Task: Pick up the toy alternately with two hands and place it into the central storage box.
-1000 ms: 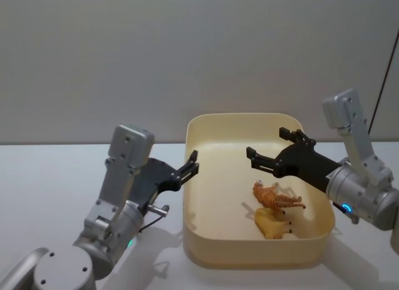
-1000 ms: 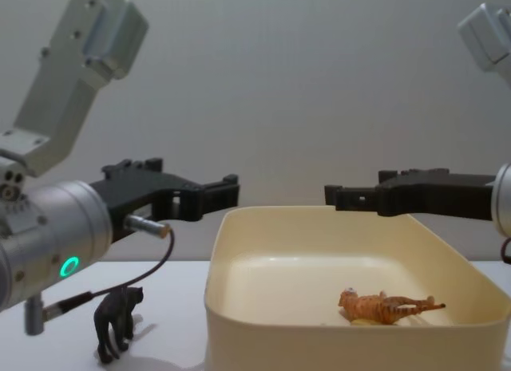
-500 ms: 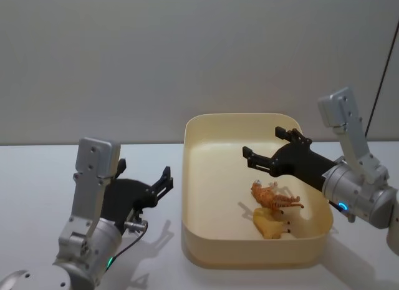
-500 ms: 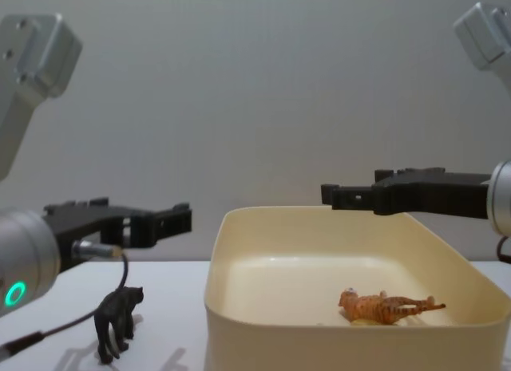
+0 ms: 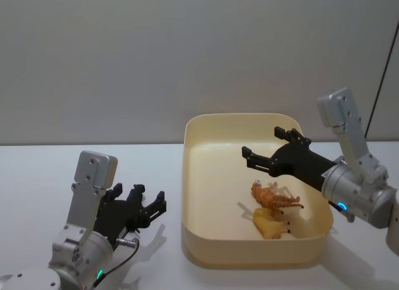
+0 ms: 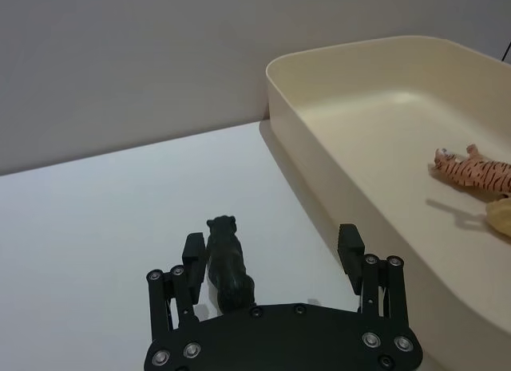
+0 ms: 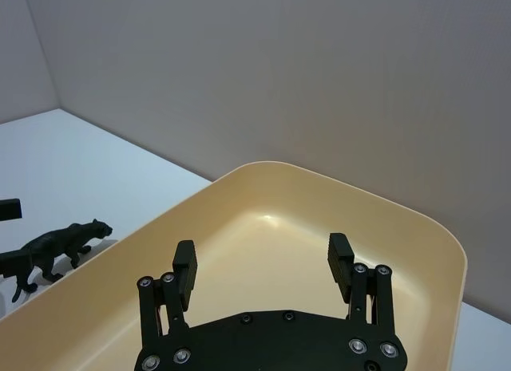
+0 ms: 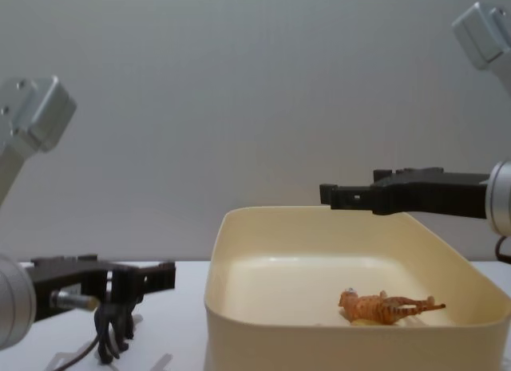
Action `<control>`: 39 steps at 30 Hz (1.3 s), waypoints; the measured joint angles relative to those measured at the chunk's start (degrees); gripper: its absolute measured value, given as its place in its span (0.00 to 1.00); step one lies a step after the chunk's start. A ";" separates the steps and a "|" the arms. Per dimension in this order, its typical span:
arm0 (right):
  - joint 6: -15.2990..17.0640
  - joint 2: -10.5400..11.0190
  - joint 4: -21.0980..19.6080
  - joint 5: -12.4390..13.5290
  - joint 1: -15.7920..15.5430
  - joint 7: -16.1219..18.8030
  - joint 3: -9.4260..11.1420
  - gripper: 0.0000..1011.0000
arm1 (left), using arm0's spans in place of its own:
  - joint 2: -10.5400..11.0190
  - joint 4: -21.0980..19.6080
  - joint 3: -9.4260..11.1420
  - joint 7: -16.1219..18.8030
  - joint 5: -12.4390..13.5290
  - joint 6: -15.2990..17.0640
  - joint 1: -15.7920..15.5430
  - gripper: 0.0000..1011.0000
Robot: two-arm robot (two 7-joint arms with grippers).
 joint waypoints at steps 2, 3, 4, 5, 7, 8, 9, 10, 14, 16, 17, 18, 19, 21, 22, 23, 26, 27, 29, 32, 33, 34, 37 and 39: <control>0.00 -0.01 0.01 0.00 0.01 0.00 0.00 0.99 | 0.04 0.72 -0.20 -0.59 -0.34 0.72 -0.17 0.99; 0.00 -0.01 0.02 0.00 0.02 0.00 0.00 0.99 | 0.04 1.18 -0.32 -0.91 -0.55 1.04 -0.27 0.99; 0.00 -0.02 0.02 0.00 0.02 0.00 0.00 0.99 | 0.04 1.18 -0.32 -0.91 -0.55 1.04 -0.27 0.99; 0.00 -0.02 0.03 0.00 0.03 0.00 0.00 0.99 | 0.04 1.62 -0.43 -1.25 -0.84 1.37 -0.39 0.99; 0.00 -0.02 0.03 0.00 0.04 0.00 0.00 0.99 | 0.00 2.37 -0.62 -1.63 -1.25 1.67 -0.55 0.99; 0.00 -0.02 0.04 0.00 0.05 0.00 0.00 0.99 | -0.03 2.60 -0.67 -1.80 -1.46 1.77 -0.61 0.99; 0.00 -0.02 0.04 0.00 0.05 0.00 0.00 0.99 | -0.08 2.84 -0.72 -1.88 -1.59 1.81 -0.67 0.99; 0.00 -0.02 0.04 0.00 0.05 0.00 0.00 0.99 | -0.15 3.17 -0.79 -1.97 -1.74 1.85 -0.75 0.99; 0.00 -0.02 0.04 0.01 0.06 0.00 0.00 0.99 | -0.59 4.73 -1.09 -2.31 -2.80 1.95 -1.18 0.99; 0.00 -0.02 0.04 0.01 0.06 0.00 0.00 0.99 | -0.86 5.53 -1.23 -2.39 -3.38 1.90 -1.41 0.99; 0.00 -0.02 0.03 0.01 0.06 0.00 0.00 0.99 | -0.95 5.79 -1.26 -2.42 -3.62 1.84 -1.48 0.99; 0.00 -0.02 0.03 0.01 0.06 0.00 0.00 0.99 | -1.04 6.04 -1.30 -2.43 -3.74 1.80 -1.56 0.99; 0.00 -0.02 0.03 0.01 0.06 0.00 0.00 0.99 | -1.16 6.39 -1.36 -2.45 -3.97 1.71 -1.66 0.99; 0.00 -0.02 0.04 0.01 0.06 0.00 0.00 0.99 | -1.46 7.19 -1.49 -2.46 -4.51 1.46 -1.92 0.99; 0.00 -0.02 0.04 0.01 0.06 0.00 0.01 0.99 | -1.69 7.76 -1.59 -2.46 -4.92 1.21 -2.13 0.99; 0.00 -0.02 0.03 0.01 0.06 0.00 0.00 0.99 | -1.69 7.76 -1.59 -2.46 -4.92 1.21 -2.13 0.99; 0.00 -0.02 0.04 0.01 0.06 0.00 0.00 0.99 | -2.09 8.94 -1.77 -2.47 -5.56 0.80 -2.51 0.99; 0.00 -0.02 0.03 0.01 0.06 0.00 0.00 0.99 | -2.30 9.47 -1.87 -2.46 -5.88 0.56 -2.72 0.99; 0.00 -0.02 0.03 0.01 0.06 0.00 0.00 0.99 | -2.55 10.17 -1.99 -2.46 -6.25 0.29 -2.96 0.99; 0.00 -0.02 0.03 0.01 0.06 0.00 0.01 0.99 | -2.76 10.75 -2.09 -2.46 -6.52 0.07 -3.17 0.97; 0.00 -0.02 0.03 0.01 0.06 0.00 0.01 0.99 | -2.87 11.04 -2.14 -2.47 -6.67 -0.05 -3.28 0.93; 0.00 -0.02 0.03 0.01 0.06 0.00 0.00 0.99 | -2.91 11.17 -2.17 -2.47 -6.74 -0.10 -3.34 0.92; 0.00 -0.02 0.03 0.01 0.05 0.00 0.00 0.99 | -3.09 11.70 -2.24 -2.48 -6.99 -0.28 -3.52 0.85; 0.00 -0.02 0.03 0.01 0.05 0.00 0.00 0.99 | -3.17 11.92 -2.28 -2.48 -7.08 -0.35 -3.60 0.81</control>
